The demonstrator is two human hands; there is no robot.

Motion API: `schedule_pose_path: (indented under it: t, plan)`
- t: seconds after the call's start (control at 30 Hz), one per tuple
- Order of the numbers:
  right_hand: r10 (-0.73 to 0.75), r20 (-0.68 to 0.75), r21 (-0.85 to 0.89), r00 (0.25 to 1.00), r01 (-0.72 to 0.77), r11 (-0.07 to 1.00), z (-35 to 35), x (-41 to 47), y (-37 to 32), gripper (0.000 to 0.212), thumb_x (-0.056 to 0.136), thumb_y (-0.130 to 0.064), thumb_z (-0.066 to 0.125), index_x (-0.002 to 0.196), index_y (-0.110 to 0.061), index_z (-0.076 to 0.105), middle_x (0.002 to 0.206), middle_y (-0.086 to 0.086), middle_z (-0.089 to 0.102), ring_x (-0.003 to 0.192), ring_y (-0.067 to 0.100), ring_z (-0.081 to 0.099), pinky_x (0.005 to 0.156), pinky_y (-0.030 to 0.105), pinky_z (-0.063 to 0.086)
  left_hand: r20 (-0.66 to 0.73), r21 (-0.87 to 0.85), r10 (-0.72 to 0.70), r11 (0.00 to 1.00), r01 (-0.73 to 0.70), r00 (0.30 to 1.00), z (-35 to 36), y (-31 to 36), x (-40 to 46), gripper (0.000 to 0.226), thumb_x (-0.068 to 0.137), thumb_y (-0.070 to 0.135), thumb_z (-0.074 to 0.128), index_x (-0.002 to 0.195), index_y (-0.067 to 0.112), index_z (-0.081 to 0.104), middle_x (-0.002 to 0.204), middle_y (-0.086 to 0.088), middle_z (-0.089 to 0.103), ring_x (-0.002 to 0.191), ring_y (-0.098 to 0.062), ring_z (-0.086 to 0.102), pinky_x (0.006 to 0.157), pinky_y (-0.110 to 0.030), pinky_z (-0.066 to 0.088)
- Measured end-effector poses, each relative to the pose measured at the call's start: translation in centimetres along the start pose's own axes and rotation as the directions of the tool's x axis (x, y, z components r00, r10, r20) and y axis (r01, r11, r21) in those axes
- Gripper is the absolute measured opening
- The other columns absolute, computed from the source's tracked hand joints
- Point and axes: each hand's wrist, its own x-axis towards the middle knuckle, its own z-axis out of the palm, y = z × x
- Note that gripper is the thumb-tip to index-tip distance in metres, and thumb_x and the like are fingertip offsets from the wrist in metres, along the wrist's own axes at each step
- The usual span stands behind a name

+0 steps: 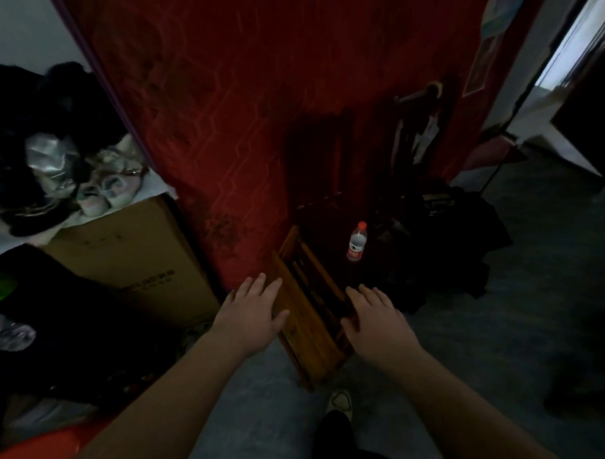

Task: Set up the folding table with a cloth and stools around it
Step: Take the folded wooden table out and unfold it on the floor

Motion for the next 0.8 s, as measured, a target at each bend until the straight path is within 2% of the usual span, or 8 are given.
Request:
schedule_pose_path:
  t: [0.13, 0.27, 0.5, 0.6, 0.7, 0.8]
  plan:
    - [0.009, 0.080, 0.030, 0.997, -0.011, 1.000, 0.5, 7.3, 2.3, 0.072, 0.091, -0.063, 0.039, 0.153, -0.041, 0.009, 0.166, -0.006, 0.016, 0.153, 0.023, 0.008, 0.118, 0.054, 0.018, 0.067, -0.017, -0.021, 1.000, 0.022, 0.998, 0.1, 0.4, 7.2, 0.072, 0.098, 0.066, 0.028, 0.158, 0.037, 0.002, 0.168, -0.001, 0.001, 0.153, -0.024, 0.003, 0.121, -0.049, 0.013]
    - [0.038, 0.131, 0.015, 0.991, -0.041, 0.999, 1.5, 13.5, 4.1, 0.069, 0.093, -0.059, 0.040, 0.153, -0.038, 0.013, 0.164, -0.005, 0.021, 0.152, 0.024, 0.012, 0.117, 0.054, 0.025, 0.128, -0.042, -0.008, 0.999, 0.013, 0.992, 0.5, 0.5, 14.2, 0.072, 0.099, 0.063, 0.031, 0.159, 0.034, 0.006, 0.168, -0.003, 0.004, 0.153, -0.026, 0.005, 0.121, -0.051, 0.016]
    - [0.144, 0.202, 0.047, 0.969, -0.157, 0.987, 5.2, 21.5, 5.6, 0.058, 0.096, -0.048, 0.046, 0.149, -0.031, 0.028, 0.155, -0.001, 0.038, 0.145, 0.027, 0.028, 0.107, 0.052, 0.039, 0.266, -0.060, 0.058, 0.997, -0.044, 0.962, 4.4, -2.1, 25.7, 0.071, 0.099, 0.059, 0.035, 0.159, 0.030, 0.008, 0.167, -0.004, 0.007, 0.152, -0.027, 0.007, 0.120, -0.052, 0.018]
    - [0.192, 0.223, 0.089, 0.956, -0.216, 0.972, 7.5, 24.8, 6.2, 0.050, 0.095, -0.040, 0.049, 0.141, -0.026, 0.039, 0.146, 0.001, 0.045, 0.134, 0.029, 0.040, 0.098, 0.047, 0.045, 0.317, -0.175, 0.086, 0.984, -0.031, 0.944, 7.1, -3.4, 30.8, 0.071, 0.099, 0.055, 0.041, 0.159, 0.027, 0.014, 0.165, -0.006, 0.016, 0.150, -0.027, 0.016, 0.119, -0.051, 0.023]
    - [0.226, 0.246, 0.169, 0.942, -0.272, 0.947, 10.6, 28.0, 6.8, 0.044, 0.092, -0.026, 0.052, 0.135, -0.018, 0.046, 0.135, 0.009, 0.053, 0.122, 0.034, 0.049, 0.095, 0.044, 0.046, 0.396, -0.445, 0.032, 0.881, 0.161, 0.918, 10.7, -4.4, 35.6, 0.065, 0.099, 0.048, 0.050, 0.155, 0.024, 0.026, 0.156, -0.008, 0.036, 0.139, -0.026, 0.039, 0.113, -0.047, 0.037]
    - [0.296, 0.248, 0.249, 0.922, -0.356, 0.901, 14.2, 30.5, 7.4, 0.046, 0.088, -0.016, 0.056, 0.134, -0.015, 0.047, 0.132, 0.013, 0.054, 0.118, 0.037, 0.052, 0.093, 0.049, 0.048, 0.494, -0.552, -0.074, 0.743, 0.378, 0.866, 14.7, -4.9, 39.3, 0.060, 0.101, 0.044, 0.050, 0.153, 0.027, 0.028, 0.148, -0.011, 0.045, 0.126, -0.029, 0.052, 0.105, -0.044, 0.046]
